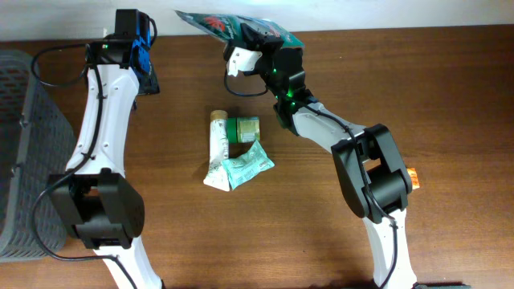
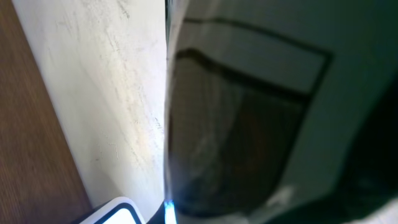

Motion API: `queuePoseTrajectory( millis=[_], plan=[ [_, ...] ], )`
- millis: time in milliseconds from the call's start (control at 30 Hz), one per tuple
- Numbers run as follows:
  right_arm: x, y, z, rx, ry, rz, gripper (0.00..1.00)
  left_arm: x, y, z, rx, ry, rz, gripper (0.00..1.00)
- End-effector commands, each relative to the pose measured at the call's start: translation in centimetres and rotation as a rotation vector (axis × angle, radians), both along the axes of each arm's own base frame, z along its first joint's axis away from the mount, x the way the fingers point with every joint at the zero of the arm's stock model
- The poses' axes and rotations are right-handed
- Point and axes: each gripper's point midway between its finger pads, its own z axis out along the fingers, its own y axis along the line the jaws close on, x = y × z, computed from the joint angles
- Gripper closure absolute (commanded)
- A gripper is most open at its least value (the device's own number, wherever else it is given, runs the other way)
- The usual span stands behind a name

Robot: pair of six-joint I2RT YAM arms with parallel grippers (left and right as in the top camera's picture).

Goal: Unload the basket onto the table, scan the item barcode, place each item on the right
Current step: 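Carry the glove pack right and release it on the table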

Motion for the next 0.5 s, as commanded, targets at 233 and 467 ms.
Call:
queuePoseTrajectory(
  millis=[233,467],
  plan=[
    [0.3,-1.7,4.1,0.295,0.056,-0.006,0.96,-0.1,0.4,0.6,0.017,-0.01,0.009,0.01],
    [-1.2,-8.3,14.5,0.897,0.314,0.072,0.96,-0.1,0.4,0.6,0.017,-0.01,0.009,0.01]
  ],
)
